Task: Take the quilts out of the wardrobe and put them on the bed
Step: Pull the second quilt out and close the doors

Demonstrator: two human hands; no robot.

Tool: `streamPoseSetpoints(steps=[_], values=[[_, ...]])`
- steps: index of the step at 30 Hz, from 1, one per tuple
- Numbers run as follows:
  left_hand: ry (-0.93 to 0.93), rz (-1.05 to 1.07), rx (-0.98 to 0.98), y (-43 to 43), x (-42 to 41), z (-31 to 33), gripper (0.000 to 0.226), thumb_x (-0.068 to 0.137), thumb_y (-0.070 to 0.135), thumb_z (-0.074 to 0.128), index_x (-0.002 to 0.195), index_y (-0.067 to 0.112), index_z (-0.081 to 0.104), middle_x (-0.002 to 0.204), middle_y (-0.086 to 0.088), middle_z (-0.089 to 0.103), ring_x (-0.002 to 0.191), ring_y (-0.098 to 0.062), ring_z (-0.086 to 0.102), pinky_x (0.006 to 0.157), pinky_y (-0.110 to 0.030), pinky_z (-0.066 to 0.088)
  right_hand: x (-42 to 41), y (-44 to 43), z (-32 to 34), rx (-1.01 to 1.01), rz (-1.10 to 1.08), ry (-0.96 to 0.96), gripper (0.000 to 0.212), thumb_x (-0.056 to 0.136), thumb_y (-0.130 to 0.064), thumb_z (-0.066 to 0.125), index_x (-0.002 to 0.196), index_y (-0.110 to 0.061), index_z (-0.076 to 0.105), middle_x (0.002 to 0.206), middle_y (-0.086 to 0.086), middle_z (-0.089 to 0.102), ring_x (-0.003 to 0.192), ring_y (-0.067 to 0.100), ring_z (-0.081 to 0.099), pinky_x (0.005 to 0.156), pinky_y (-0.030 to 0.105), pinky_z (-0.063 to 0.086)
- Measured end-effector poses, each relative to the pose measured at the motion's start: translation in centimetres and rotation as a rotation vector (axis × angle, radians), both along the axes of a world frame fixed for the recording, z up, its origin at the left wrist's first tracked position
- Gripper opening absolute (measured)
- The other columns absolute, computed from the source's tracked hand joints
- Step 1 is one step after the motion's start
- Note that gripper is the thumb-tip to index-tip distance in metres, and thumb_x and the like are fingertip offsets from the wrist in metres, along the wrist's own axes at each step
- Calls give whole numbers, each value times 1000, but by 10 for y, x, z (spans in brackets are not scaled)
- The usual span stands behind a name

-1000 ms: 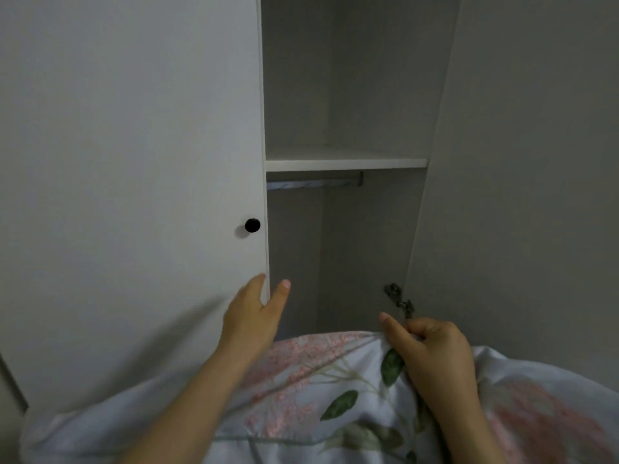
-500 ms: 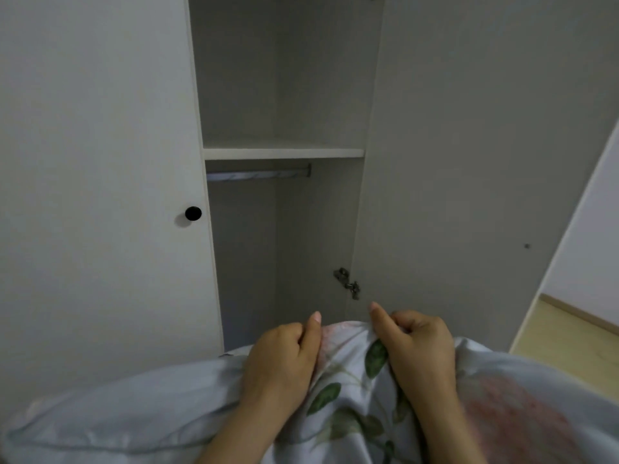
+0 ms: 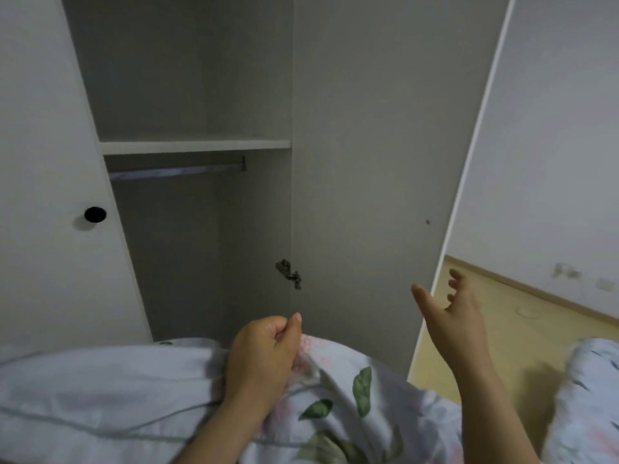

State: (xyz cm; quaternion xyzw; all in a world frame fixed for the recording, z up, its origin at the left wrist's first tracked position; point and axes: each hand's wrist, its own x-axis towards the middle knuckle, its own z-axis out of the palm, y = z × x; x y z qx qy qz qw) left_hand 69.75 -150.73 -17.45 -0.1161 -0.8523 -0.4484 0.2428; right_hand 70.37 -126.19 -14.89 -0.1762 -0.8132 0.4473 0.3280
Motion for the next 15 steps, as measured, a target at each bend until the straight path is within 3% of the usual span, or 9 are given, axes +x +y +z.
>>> streamPoseSetpoints(steps=[2,4,6,9,13,15], values=[[5,-11,-26,2,1,0,47,82,48,45,53,12,35,41,-1,30,41,-10,26,46,-31,27,-8,5,-3,-17,33,-43,83,84,-40,65,148,-11,20,153,12,29,138,30,33,110,47,33],[2,-21,-42,3,0,-1,47,82,49,44,54,13,35,41,-1,30,41,-11,26,46,-31,26,-18,6,-4,-48,70,-40,86,85,-38,65,149,-8,16,155,11,26,141,28,29,113,40,29],[-7,-17,-42,3,0,-2,47,82,49,44,54,13,35,41,-1,30,42,-12,26,46,-32,27,-27,3,-1,-85,112,-1,85,79,-42,68,146,-11,26,147,9,39,135,28,38,109,35,33],[-13,-6,-52,0,1,-2,47,82,49,44,54,13,34,42,-2,30,42,-14,27,45,-35,30,-40,5,-7,-93,82,19,90,62,-58,65,138,-17,37,133,8,52,123,27,51,103,47,43],[-14,-4,-44,-5,2,-1,47,82,48,45,52,13,33,41,-1,29,41,-11,26,45,-35,30,-49,18,-9,-151,82,23,65,63,-52,69,116,-16,54,116,10,60,107,26,59,94,46,50],[-15,-1,-51,-6,3,0,47,82,47,45,52,13,33,41,0,29,41,-10,26,46,-37,31,-45,20,-9,-167,116,6,55,71,-43,72,114,-14,56,113,9,62,103,25,60,91,43,51]])
